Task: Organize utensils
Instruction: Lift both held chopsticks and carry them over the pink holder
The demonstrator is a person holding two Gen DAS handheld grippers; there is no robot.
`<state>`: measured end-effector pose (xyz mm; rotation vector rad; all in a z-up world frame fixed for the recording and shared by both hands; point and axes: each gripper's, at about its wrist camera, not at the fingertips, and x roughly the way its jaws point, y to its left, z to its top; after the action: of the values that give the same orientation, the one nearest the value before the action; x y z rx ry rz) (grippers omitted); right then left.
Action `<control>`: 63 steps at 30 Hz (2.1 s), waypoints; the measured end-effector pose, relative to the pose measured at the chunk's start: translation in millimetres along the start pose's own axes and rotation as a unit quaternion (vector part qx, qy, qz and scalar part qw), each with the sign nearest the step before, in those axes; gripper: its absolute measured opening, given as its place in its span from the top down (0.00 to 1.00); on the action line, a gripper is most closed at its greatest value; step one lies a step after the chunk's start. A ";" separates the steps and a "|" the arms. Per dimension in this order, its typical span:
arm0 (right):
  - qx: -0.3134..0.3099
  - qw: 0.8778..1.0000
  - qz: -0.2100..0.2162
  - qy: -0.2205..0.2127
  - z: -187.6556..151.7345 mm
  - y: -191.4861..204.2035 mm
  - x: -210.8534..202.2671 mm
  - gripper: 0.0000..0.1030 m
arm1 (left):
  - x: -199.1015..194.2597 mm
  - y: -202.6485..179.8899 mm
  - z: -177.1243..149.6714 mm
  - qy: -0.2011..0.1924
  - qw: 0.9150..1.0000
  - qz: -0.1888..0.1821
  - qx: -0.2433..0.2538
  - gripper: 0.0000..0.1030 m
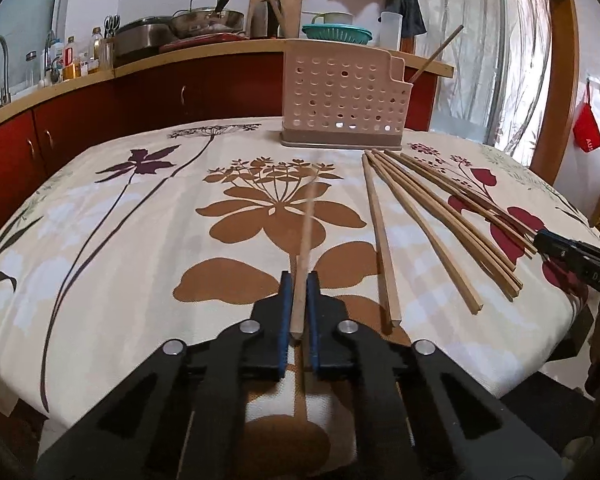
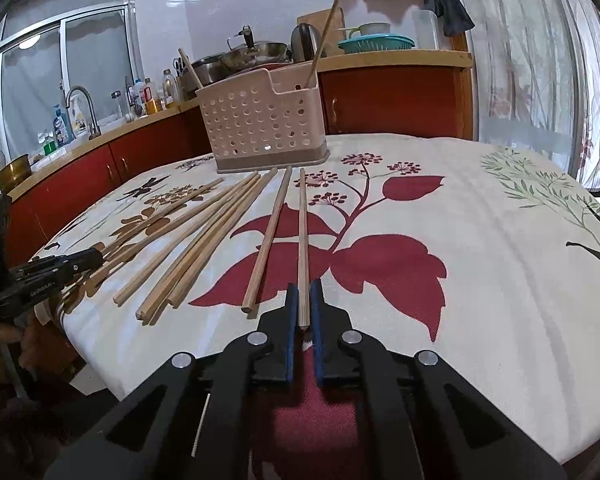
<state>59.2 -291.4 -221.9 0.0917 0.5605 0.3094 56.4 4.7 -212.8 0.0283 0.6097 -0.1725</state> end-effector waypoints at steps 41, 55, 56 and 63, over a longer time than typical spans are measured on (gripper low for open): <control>-0.028 0.995 -0.008 -0.093 134.4 25.7 -63.7 0.93 | -99.3 14.7 132.7 -0.155 0.988 0.006 -0.002 0.94; -0.040 0.995 -0.014 -0.088 168.9 32.0 -53.2 0.93 | -86.8 19.3 154.1 -0.167 0.986 0.009 0.002 0.94; -0.039 0.995 -0.016 -0.089 169.0 31.9 -54.7 0.93 | -86.2 20.0 154.6 -0.166 0.986 0.009 0.001 0.94; -0.035 0.995 -0.022 -0.090 174.7 29.8 -49.8 0.93 | -80.5 23.9 163.0 -0.161 0.987 -0.001 -0.008 0.94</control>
<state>105.1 -279.0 -44.1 0.0390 0.3713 0.2747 88.1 27.8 -33.7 -0.0147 0.2884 -0.1695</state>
